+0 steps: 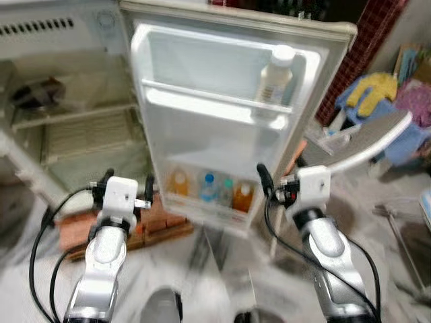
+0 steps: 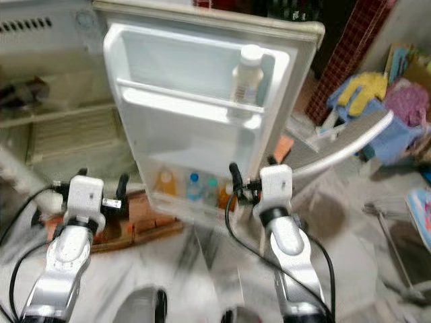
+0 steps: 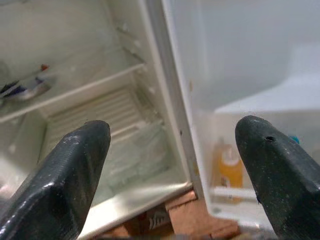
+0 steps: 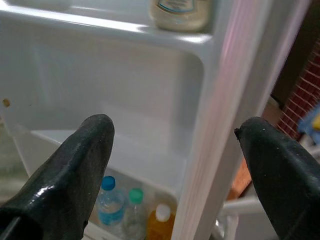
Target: Restocking fridge
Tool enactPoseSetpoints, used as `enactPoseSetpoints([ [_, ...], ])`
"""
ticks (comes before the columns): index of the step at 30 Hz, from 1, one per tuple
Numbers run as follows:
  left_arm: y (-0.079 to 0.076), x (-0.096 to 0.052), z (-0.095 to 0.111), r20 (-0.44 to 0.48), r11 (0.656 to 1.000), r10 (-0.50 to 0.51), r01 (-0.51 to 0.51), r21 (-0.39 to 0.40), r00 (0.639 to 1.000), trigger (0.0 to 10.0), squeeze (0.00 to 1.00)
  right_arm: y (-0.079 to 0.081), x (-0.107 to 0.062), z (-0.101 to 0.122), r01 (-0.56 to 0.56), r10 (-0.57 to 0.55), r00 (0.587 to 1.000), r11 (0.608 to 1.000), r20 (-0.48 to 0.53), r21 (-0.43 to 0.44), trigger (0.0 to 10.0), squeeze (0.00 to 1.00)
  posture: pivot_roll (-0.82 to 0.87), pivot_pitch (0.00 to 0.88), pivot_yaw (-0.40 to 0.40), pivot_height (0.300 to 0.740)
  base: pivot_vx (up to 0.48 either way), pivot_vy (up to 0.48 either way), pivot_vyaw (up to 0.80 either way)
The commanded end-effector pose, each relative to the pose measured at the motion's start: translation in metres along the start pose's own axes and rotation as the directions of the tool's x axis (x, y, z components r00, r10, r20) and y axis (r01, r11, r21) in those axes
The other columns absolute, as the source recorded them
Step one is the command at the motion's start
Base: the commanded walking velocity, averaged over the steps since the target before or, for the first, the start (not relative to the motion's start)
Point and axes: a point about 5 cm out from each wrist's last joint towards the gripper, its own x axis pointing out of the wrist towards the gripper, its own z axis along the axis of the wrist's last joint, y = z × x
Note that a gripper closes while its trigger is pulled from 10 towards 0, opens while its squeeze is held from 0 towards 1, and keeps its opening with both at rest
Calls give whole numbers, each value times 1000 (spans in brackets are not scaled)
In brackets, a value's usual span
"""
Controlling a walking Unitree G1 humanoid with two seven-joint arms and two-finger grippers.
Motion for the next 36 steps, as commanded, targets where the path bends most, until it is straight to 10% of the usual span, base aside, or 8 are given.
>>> enactPoseSetpoints([
  [1,2,0,-4,-13,1000,-9,9,8,1000,10000,0,-6,2,-1,44,-44,999,999,0,10,10000,0,137,0,-31,740,-330,0,0],
  [20,11,12,-2,17,997,-64,64,31,998,10000,0,-12,16,-6,130,-129,991,991,-18,22,10000,0,135,0,-26,740,-80,0,0],
  [36,10,7,-3,32,999,-51,50,10,998,10000,0,-8,31,10,116,-114,992,993,56,-36,10000,0,121,0,-30,740,390,-277,0],
])
